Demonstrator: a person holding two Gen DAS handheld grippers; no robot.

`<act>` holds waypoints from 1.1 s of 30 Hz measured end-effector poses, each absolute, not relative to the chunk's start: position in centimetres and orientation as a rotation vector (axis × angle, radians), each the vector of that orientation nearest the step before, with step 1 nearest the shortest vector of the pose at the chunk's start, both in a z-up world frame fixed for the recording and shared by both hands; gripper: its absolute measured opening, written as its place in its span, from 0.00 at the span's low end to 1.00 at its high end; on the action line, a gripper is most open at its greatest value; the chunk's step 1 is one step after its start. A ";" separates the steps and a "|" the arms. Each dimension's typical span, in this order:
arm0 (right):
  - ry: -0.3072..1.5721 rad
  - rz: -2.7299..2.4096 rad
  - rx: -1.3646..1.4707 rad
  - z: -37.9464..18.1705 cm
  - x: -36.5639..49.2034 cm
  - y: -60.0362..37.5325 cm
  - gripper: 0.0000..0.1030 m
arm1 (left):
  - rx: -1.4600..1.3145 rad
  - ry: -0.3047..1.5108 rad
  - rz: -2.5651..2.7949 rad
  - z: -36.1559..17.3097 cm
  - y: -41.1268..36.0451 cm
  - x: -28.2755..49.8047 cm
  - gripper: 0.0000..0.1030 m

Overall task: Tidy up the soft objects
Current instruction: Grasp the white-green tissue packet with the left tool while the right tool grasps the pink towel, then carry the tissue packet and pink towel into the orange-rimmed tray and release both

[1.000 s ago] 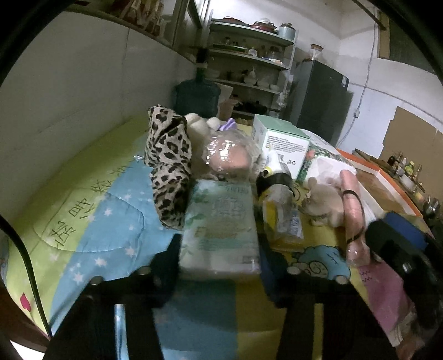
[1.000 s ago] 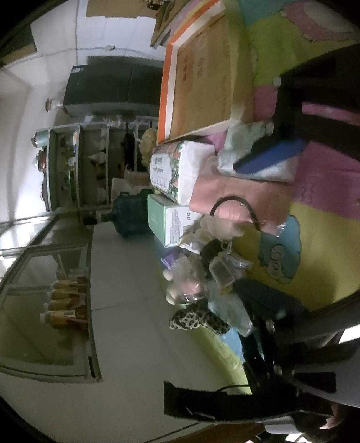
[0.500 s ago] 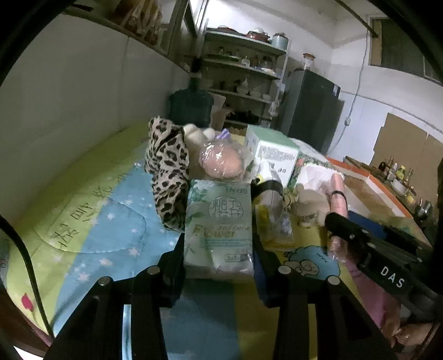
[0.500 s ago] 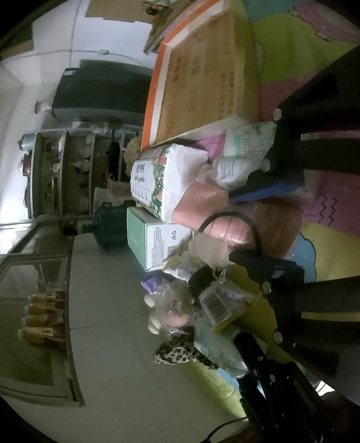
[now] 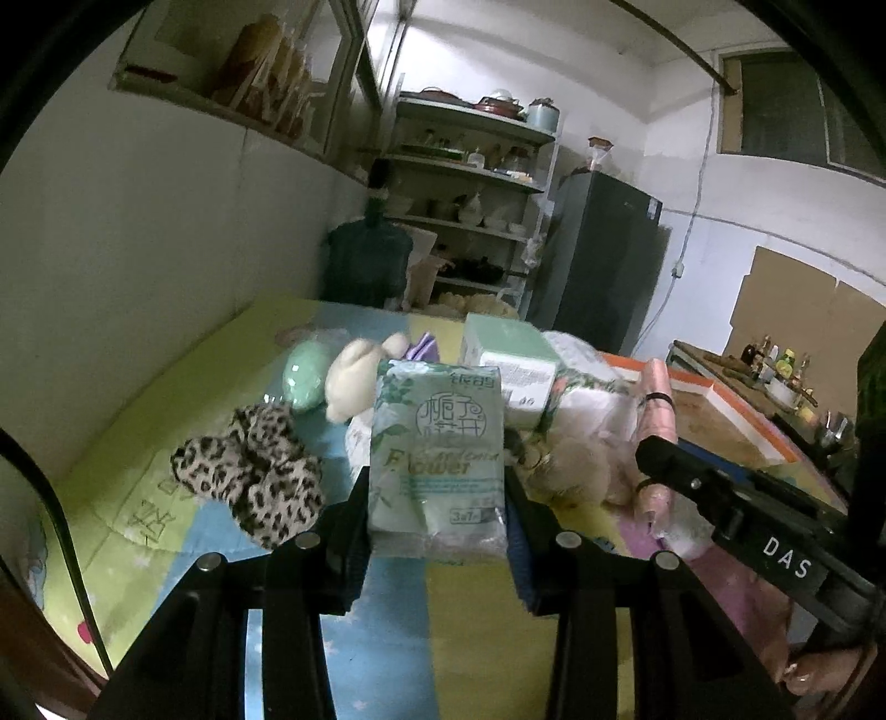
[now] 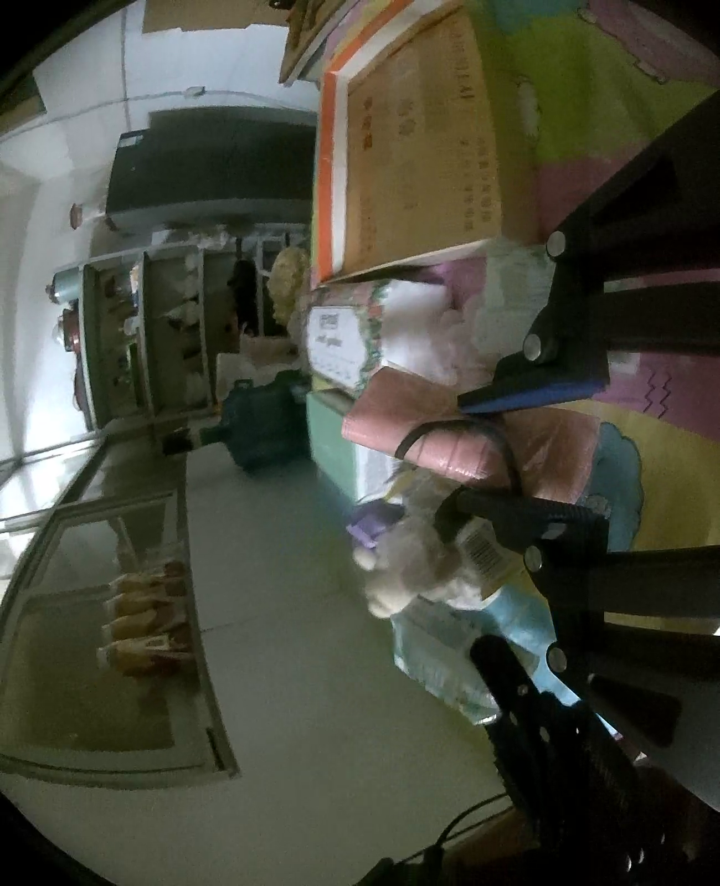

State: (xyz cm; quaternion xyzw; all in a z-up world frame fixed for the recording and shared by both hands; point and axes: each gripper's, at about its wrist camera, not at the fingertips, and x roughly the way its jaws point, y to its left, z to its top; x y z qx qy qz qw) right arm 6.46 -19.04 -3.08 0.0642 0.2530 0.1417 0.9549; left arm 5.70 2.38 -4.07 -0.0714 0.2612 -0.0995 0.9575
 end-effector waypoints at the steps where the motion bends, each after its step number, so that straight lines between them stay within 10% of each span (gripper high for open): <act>1: 0.507 0.290 0.131 -2.8 6.4 -19.1 0.28 | -0.143 0.526 -0.204 -3.9 2.2 5.8 0.40; 33: 0.417 0.124 0.164 2.5 6.8 -31.6 0.27 | -0.016 0.518 -0.368 1.0 -12.5 11.9 0.39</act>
